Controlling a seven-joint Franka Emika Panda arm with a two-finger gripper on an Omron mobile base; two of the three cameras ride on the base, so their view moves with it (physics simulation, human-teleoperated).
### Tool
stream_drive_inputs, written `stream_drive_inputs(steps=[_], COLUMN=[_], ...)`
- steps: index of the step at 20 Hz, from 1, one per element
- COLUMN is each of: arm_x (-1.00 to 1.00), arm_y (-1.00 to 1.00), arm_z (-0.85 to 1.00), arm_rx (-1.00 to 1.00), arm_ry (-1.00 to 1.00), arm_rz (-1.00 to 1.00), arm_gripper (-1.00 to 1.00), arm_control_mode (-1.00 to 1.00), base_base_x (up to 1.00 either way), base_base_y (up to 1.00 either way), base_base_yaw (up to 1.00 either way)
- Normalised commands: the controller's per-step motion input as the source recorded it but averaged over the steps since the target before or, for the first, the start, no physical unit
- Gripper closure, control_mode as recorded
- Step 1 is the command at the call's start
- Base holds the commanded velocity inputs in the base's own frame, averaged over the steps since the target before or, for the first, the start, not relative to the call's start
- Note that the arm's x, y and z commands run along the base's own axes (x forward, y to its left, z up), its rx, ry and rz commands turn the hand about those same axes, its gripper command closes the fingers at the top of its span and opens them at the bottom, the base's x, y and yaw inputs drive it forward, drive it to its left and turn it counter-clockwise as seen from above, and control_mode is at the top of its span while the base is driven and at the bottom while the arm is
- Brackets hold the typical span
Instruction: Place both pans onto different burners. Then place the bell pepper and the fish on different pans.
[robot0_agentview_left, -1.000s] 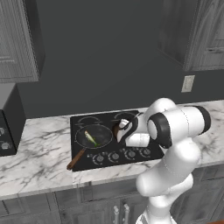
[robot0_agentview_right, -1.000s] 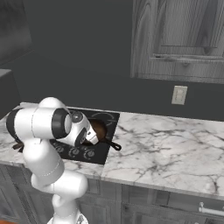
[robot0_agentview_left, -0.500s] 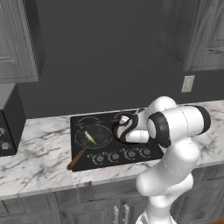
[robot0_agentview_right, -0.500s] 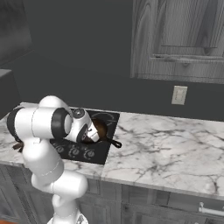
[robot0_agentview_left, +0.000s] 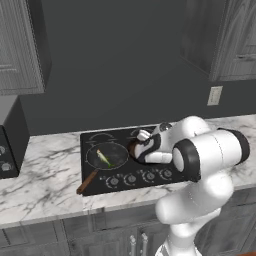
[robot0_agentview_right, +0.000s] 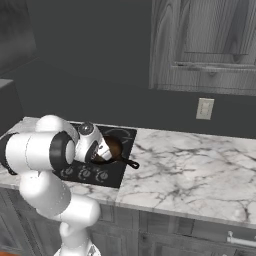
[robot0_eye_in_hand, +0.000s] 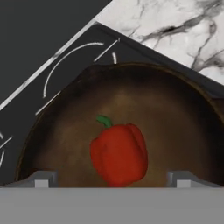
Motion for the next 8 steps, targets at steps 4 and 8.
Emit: stream_drive_inputs(steps=[4,8], arm_x=[-0.26,-0.22], arm_y=[0.0,0.0], arm_z=[0.45,0.67], arm_rx=[0.0,0.0], arm_ry=[-0.07,-0.08], arm_rz=[0.02,0.11], arm_gripper=[-1.0,-1.0], arm_control_mode=[-1.0,-1.0], base_base_x=[0.0,0.0], base_base_y=[0.0,0.0], base_base_yaw=[0.0,0.0])
